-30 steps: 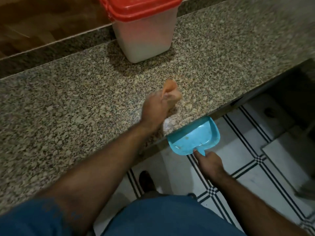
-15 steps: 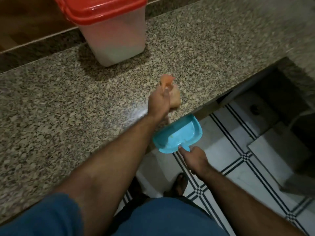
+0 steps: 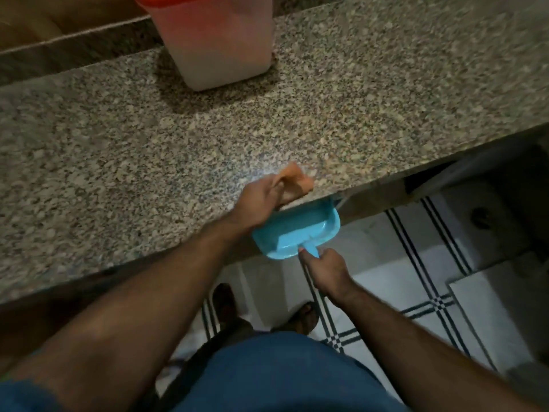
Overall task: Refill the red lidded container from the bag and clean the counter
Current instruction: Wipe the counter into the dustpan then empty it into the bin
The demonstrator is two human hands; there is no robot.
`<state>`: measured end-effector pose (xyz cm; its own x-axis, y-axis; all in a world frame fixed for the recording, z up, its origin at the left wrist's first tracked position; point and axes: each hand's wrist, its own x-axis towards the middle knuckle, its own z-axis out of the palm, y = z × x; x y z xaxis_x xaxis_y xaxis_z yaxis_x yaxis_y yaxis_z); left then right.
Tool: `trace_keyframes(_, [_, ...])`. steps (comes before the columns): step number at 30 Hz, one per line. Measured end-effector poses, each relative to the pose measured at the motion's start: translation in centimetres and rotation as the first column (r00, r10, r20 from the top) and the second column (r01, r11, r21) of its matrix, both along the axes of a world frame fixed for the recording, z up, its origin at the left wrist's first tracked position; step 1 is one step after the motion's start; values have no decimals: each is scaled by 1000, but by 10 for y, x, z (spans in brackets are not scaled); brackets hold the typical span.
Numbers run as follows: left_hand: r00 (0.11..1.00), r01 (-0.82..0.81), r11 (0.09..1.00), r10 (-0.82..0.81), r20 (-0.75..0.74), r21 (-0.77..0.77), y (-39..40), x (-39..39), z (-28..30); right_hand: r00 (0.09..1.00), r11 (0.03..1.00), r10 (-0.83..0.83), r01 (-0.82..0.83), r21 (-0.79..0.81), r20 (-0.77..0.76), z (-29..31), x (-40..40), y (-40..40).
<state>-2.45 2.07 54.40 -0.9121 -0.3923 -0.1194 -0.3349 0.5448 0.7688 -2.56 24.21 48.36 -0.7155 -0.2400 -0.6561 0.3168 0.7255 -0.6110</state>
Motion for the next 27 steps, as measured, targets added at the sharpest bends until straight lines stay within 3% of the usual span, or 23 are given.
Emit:
trace_keyframes(3, [950,-307,947,298,-96,-97,-50,45,12,991,990,136,-137,-30,-9,-1,12,-12])
trace_keyframes(6, [854,-520,801,491,-170,-298,-78,89,13,964,964,264,-265,-20,-27,-5,23,-20])
trace_keyframes(8, [860,-487,752,502,-93,-443,-74,102,1,953,954,299,-300,-12,-47,-8,27,-25])
trace_keyframes(10, [897,-356,763,442,33,-540,-48,96,-18,951,953,304,-303,13,-58,-7,27,-28])
trace_keyframes(12, [950,-270,855,311,21,-444,-19,74,-31,952,953,302,-301,27,-57,-5,26,-31])
trace_keyframes(15, [999,-36,989,36,0,-142,5,34,-6,953,955,296,-293,53,-64,0,22,-32])
trace_keyframes(17, [998,-70,996,70,-3,50,-1,15,22,964,965,258,-254,58,-60,4,19,-30])
trace_keyframes(18, [986,-161,984,163,-24,74,-9,9,30,969,969,242,-239,57,-59,5,19,-29])
trace_keyframes(20, [947,-317,945,309,-89,-85,-24,2,26,974,974,222,-220,48,-54,8,20,-26])
trace_keyframes(21, [941,-337,923,323,-100,-185,-22,3,21,976,977,210,-208,40,-51,9,21,-24])
trace_keyframes(23, [977,-204,933,212,-6,-296,-4,9,6,982,983,181,-180,37,-50,12,26,-20])
trace_keyframes(25, [994,-73,960,94,64,-270,24,21,2,983,983,179,-176,52,-45,16,29,-16])
trace_keyframes(27, [976,-216,970,215,-27,-115,26,27,7,984,983,176,-174,59,-31,21,33,-9])
